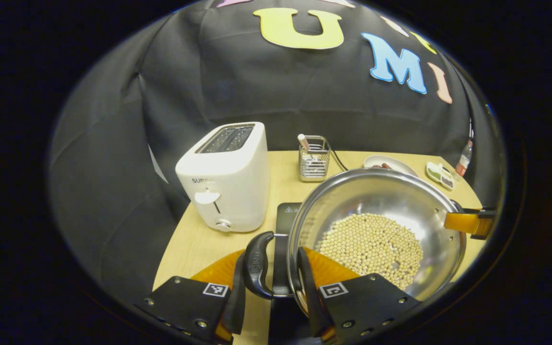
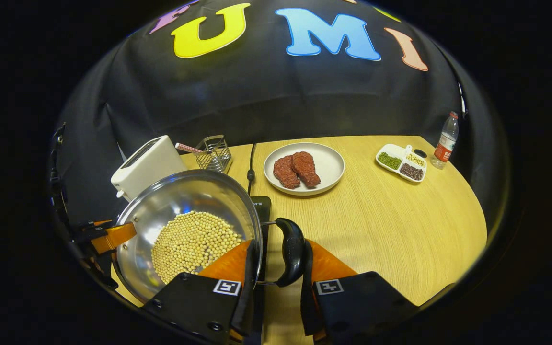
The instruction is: First push the handle of the pot to place it horizontally, then grasp the pot with both hands and set it on the induction cooktop.
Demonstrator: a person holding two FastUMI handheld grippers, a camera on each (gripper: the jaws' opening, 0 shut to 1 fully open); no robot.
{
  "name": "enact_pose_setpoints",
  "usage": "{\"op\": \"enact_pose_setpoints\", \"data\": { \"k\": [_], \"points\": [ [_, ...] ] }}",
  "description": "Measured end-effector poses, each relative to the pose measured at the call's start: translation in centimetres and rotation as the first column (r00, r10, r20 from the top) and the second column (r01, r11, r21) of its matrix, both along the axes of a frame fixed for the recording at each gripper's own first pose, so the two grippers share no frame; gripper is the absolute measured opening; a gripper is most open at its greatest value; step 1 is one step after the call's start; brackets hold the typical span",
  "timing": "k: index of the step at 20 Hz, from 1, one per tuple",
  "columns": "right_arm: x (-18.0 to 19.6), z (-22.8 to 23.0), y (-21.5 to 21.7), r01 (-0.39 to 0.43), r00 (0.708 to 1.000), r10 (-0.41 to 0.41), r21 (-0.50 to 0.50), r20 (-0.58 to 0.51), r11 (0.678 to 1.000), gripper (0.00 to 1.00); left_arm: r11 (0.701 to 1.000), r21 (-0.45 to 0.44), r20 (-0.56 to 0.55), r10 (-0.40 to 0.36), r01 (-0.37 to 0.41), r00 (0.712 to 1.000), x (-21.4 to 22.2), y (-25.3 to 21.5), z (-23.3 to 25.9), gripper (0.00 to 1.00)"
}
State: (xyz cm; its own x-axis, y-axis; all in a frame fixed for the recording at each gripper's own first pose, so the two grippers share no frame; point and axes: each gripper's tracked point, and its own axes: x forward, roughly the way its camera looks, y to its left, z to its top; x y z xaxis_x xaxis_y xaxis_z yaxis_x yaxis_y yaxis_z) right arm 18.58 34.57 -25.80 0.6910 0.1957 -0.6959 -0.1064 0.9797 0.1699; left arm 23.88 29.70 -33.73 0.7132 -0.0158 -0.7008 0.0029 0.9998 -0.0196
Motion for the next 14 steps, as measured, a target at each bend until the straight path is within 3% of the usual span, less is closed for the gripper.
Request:
{"op": "enact_pose_setpoints", "data": {
  "k": [3,4,5,6,7,8,9,14],
  "points": [
    [-0.2,-0.2,0.3,-0.009,1.000,0.009,0.005,-0.004,1.000,0.47,1.000,0.012,-0.010,0.011,-0.011,1.000,-0.3,0.4,-0.5,0.60],
    [-0.3,-0.2,0.7,-0.027,1.000,0.027,0.015,0.004,1.000,0.44,0.999,0.031,0.002,0.019,-0.020,1.000,-0.3,0.6,-0.4,0.60],
    [-0.4,0.1,1.1,-0.053,0.999,0.052,0.033,0.014,0.998,0.54,0.998,0.052,0.005,0.025,-0.025,1.000,-0.3,0.9,-0.1,0.60],
    [-0.5,0.9,1.1,-0.060,0.997,0.059,0.038,0.045,0.997,0.60,0.998,0.054,0.021,0.027,-0.029,0.999,-0.4,0.7,0.4,0.70],
    [0.0,1.8,0.7,-0.061,0.995,0.058,0.039,0.082,0.997,0.77,0.998,0.048,0.045,0.031,-0.033,0.999,-0.3,0.3,1.3,0.80],
    [0.1,2.9,0.0,-0.053,0.991,0.050,0.027,0.121,0.998,0.87,0.998,0.039,0.076,0.036,-0.039,0.996,-0.3,0.1,2.3,0.90],
    [0.4,3.8,-0.7,-0.052,0.987,0.049,0.018,0.153,0.998,0.97,0.998,0.035,0.113,0.040,-0.044,0.993,-0.2,-0.2,3.5,0.90],
    [-0.2,9.3,-5.7,-0.033,0.948,0.044,-0.042,0.315,0.999,0.98,0.997,0.017,0.308,0.062,-0.071,0.949,-1.3,-1.9,11.2,0.91]
  ]
}}
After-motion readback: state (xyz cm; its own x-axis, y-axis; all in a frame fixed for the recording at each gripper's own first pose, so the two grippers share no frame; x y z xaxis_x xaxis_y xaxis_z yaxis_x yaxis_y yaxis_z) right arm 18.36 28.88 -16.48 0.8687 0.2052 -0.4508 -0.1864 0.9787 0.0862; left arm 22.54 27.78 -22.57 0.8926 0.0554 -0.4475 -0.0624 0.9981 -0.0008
